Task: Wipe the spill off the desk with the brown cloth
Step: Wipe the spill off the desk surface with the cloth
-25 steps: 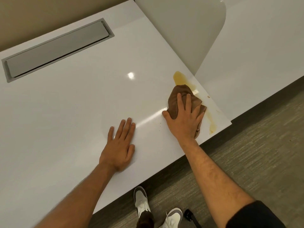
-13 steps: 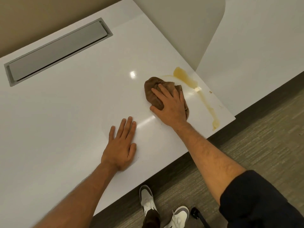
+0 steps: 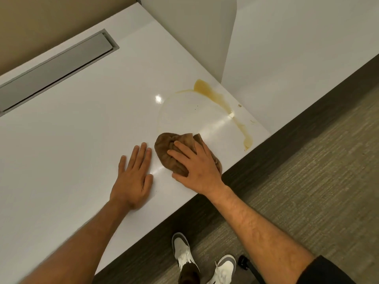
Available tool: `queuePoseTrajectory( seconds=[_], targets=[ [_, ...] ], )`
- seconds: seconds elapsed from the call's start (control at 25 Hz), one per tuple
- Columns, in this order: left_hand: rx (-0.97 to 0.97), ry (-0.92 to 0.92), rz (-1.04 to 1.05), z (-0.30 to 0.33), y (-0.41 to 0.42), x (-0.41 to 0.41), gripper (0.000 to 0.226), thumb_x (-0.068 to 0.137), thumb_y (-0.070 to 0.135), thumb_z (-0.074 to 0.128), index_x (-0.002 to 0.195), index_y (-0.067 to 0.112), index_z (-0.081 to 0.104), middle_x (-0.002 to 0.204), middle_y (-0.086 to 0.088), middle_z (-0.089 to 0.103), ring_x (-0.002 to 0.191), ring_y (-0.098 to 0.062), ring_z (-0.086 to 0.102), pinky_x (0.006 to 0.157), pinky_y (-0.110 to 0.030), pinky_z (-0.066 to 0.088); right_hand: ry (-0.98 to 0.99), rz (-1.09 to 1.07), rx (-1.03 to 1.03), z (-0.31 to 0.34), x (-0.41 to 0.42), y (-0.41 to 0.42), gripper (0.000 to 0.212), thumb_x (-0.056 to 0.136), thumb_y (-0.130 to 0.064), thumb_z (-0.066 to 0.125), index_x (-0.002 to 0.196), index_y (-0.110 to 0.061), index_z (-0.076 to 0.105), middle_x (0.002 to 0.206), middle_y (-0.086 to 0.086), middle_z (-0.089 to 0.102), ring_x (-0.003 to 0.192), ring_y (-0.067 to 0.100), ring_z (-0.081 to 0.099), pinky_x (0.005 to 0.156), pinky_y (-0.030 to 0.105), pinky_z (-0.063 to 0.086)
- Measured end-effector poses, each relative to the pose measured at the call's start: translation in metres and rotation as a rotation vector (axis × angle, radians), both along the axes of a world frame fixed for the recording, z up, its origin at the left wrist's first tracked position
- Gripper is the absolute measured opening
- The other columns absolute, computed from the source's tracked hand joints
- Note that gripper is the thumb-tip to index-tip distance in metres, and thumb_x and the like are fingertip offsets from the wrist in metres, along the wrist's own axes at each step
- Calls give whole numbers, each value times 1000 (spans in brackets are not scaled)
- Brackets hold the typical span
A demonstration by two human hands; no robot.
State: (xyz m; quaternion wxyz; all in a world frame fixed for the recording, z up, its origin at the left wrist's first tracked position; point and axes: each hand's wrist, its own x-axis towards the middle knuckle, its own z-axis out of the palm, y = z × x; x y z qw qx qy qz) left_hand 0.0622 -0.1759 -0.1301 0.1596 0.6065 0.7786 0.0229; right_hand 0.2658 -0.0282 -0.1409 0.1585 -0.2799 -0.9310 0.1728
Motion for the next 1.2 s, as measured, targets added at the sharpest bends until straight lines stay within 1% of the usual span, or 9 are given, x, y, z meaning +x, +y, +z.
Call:
queuePoseTrajectory(
  seconds=[0.12, 0.2, 0.32, 0.48, 0.6, 0.68, 0.76, 0.96, 1.2],
  targets=[
    [-3, 4, 0, 0, -1, 0, 73, 103, 46, 15, 166, 24, -12, 174, 5, -21, 161, -14, -19, 130, -48, -10, 127, -91, 33, 2, 12, -13, 46, 89, -35, 63, 135, -25, 63, 142, 3, 61, 121, 33, 56, 106, 52, 46],
    [10, 10, 1, -1, -2, 0, 73, 103, 45, 16, 166, 24, -12, 175, 5, -20, 161, -14, -18, 130, -48, -10, 268, -235, -91, 13, 12, -12, 46, 89, -28, 63, 134, -21, 64, 139, 3, 63, 120, 30, 59, 101, 48, 52],
    [19, 13, -5, -2, -2, 0, 72, 104, 43, 18, 166, 25, -13, 175, 6, -20, 162, -15, -17, 130, -44, -14, 491, -464, -355, 40, 5, 16, 54, 89, -19, 69, 141, -25, 55, 144, -3, 57, 130, 21, 53, 104, 39, 50],
    [18, 14, -3, -1, -2, 0, 72, 103, 43, 17, 166, 23, -11, 175, 3, -19, 162, -16, -17, 130, -46, -12, 586, -563, -365, 63, -13, 67, 55, 98, -23, 60, 151, -25, 44, 152, -2, 51, 142, 21, 44, 116, 44, 41],
    [15, 15, -6, -2, -3, 1, 72, 104, 44, 15, 166, 23, -14, 175, 2, -20, 162, -17, -17, 130, -47, -11, 400, -568, -452, 55, -36, 85, 55, 104, -28, 52, 157, -24, 37, 160, -2, 42, 148, 23, 35, 122, 50, 31],
    [10, 6, -9, -4, -3, -1, 72, 104, 45, 15, 166, 22, -15, 175, 2, -21, 162, -18, -18, 130, -48, -11, 51, -540, -333, 38, -53, 88, 59, 105, -40, 46, 160, -26, 29, 167, 1, 29, 153, 32, 23, 126, 56, 12],
    [14, 5, -15, -6, -2, -1, 73, 105, 46, 18, 167, 21, -12, 175, 1, -19, 162, -19, -16, 130, -47, -10, -132, -534, -196, 24, -69, 91, 66, 103, -53, 42, 161, -30, 23, 170, 3, 19, 153, 41, 16, 125, 59, 2],
    [13, 1, -16, -8, -3, -2, 74, 105, 46, 21, 166, 22, -15, 175, 2, -21, 162, -18, -17, 129, -49, -10, -194, -505, -241, 24, -120, 117, 87, 88, -67, 57, 160, -35, 21, 169, 0, 21, 153, 43, 14, 122, 63, 1],
    [11, -8, -13, -9, -2, -3, 74, 105, 46, 23, 167, 22, -12, 175, 3, -19, 162, -18, -16, 129, -47, -12, -118, -189, -161, 26, -148, 88, 74, 84, -55, 65, 151, -33, 44, 157, -3, 44, 140, 35, 39, 123, 59, 13]
  ],
)
